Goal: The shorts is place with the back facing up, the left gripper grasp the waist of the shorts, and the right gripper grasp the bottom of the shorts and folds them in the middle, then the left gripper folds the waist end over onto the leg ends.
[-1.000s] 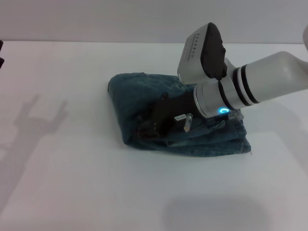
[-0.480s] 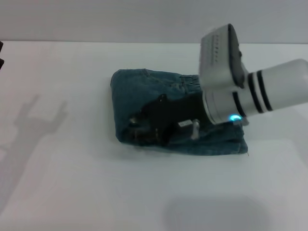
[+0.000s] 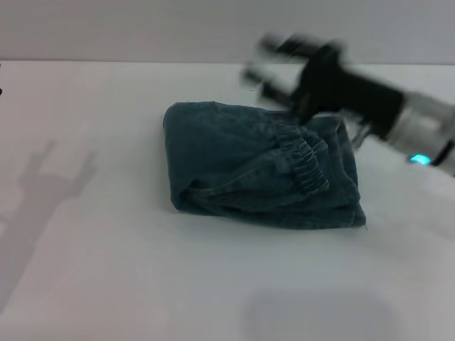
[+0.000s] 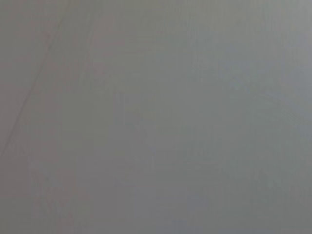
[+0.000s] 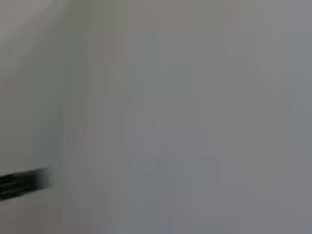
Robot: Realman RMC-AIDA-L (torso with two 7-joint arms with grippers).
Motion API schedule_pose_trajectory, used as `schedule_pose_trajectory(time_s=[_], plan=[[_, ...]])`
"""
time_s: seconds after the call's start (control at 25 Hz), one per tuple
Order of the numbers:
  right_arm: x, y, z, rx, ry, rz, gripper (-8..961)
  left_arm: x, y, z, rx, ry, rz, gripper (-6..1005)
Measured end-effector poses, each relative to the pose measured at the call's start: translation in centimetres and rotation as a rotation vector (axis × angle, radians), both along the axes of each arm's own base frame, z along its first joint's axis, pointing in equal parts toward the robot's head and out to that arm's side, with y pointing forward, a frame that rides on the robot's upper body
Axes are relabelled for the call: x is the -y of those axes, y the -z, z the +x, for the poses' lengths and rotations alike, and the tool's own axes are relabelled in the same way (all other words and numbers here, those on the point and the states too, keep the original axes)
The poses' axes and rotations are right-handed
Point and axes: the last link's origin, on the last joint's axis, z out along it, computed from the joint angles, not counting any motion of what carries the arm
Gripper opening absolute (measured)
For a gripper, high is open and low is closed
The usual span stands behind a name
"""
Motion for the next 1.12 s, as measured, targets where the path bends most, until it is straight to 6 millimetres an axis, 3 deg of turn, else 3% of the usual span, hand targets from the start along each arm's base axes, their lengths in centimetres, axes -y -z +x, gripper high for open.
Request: schedule_pose_trajectory(time_s=[0.28, 0.6, 1.12], plan=[[-1.5, -4.9, 6.0, -0.219, 0.310, 0.455, 466, 0.3, 0.0, -0.3, -0.001, -0.017, 0.008, 826], [-1.6, -7.8, 9.4, -0.337, 0.509, 0.650, 466, 1.9, -0.2, -1.5, 0.029, -0.062, 0.040, 826], [-1.6, -7.8, 10.1, -0.340, 0.549, 0.655, 467, 3.4, -0.5, -2.1, 0.050, -0.078, 0.078, 826]])
